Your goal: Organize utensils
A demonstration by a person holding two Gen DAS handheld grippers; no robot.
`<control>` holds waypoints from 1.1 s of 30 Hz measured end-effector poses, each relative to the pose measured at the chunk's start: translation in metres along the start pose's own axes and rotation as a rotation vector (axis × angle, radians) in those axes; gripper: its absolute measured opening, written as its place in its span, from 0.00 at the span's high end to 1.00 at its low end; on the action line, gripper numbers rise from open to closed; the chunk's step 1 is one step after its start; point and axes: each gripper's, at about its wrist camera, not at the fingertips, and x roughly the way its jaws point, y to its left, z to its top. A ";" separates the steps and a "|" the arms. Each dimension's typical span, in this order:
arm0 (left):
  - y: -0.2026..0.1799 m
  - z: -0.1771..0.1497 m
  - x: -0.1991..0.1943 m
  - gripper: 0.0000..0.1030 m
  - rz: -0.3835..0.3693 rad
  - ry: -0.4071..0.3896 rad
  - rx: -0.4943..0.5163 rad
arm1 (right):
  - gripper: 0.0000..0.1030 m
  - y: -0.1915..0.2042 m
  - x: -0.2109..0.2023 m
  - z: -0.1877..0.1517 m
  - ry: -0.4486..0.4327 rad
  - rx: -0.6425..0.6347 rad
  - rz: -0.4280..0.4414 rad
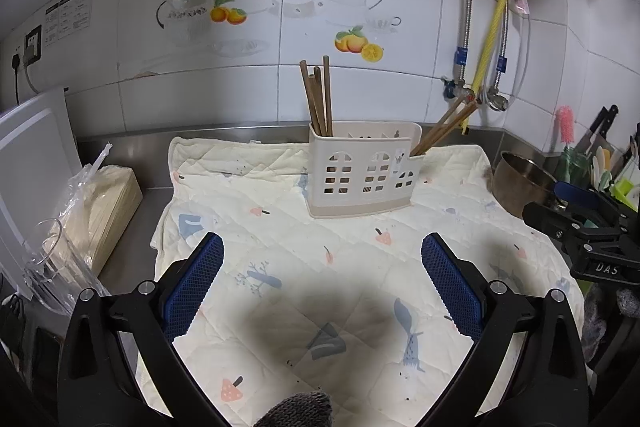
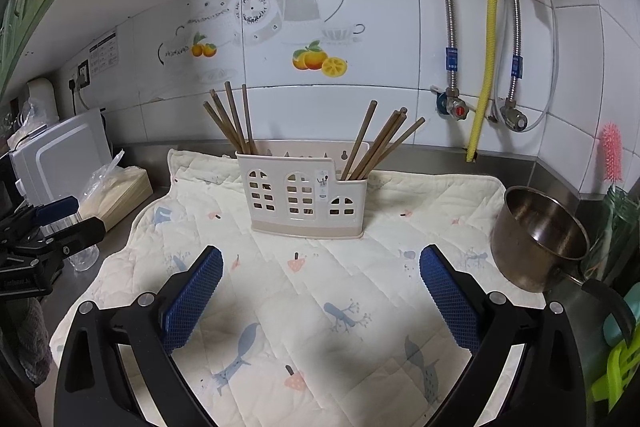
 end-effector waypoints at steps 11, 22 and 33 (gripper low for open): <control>-0.002 -0.001 0.003 0.05 -0.001 0.010 0.002 | 0.07 0.001 0.002 -0.002 0.009 -0.001 0.008; -0.003 -0.003 0.005 0.05 -0.003 0.015 0.005 | 0.07 0.001 0.003 -0.003 0.010 -0.002 0.011; -0.003 -0.003 0.007 0.05 -0.003 0.020 0.005 | 0.07 0.001 0.005 -0.004 0.015 0.000 0.012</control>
